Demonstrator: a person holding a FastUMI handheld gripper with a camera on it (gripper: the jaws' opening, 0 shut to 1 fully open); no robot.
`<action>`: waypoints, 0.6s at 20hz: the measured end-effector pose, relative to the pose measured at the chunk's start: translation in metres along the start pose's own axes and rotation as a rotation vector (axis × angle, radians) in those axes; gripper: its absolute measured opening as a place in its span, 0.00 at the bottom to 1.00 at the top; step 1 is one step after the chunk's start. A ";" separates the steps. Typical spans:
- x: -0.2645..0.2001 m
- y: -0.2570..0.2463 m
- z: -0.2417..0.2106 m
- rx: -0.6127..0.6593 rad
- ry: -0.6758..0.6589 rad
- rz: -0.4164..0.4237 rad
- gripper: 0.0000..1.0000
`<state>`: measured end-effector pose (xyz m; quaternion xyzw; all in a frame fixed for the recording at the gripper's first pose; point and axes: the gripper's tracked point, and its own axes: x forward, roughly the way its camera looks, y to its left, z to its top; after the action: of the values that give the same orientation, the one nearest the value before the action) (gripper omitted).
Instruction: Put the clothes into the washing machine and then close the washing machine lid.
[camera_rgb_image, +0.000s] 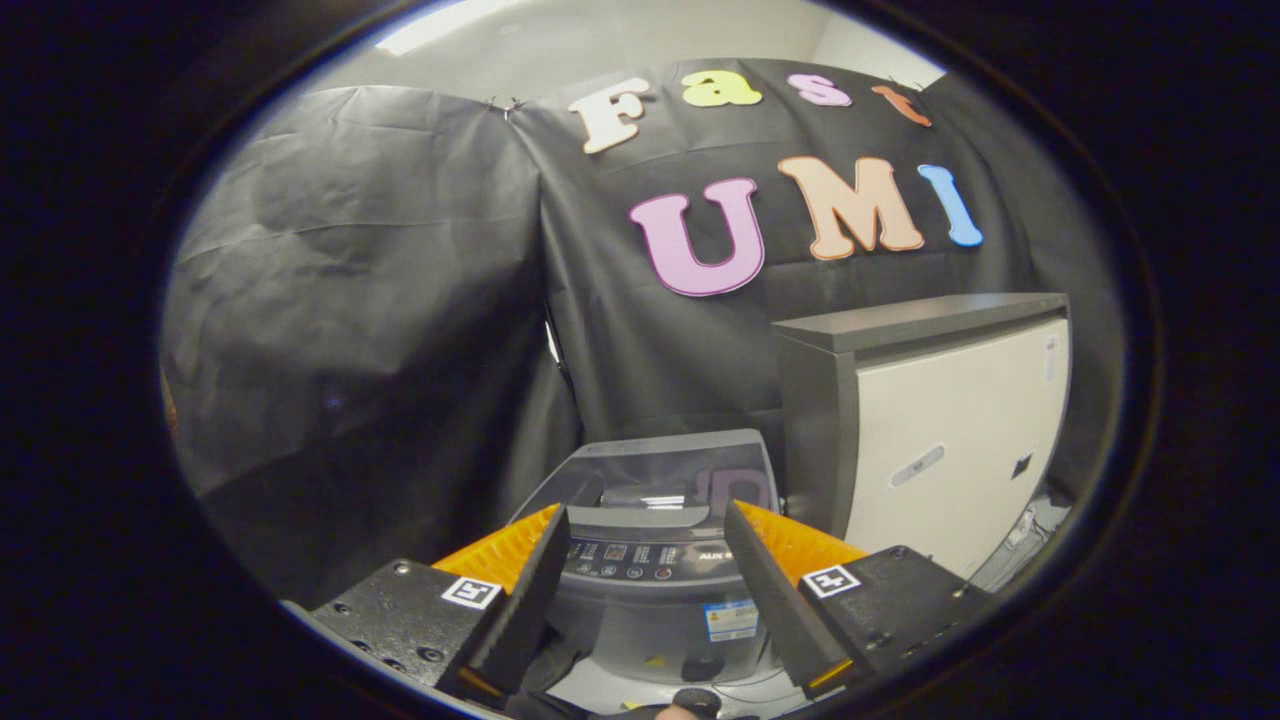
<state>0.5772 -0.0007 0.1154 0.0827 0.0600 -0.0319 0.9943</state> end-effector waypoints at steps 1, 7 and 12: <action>-0.002 0.000 0.000 -0.003 -0.003 -0.003 0.94; -0.012 -0.007 -0.001 -0.046 -0.030 -0.025 0.94; -0.019 -0.009 -0.002 -0.043 -0.031 -0.037 0.94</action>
<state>0.5579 -0.0078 0.1141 0.0595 0.0468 -0.0503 0.9959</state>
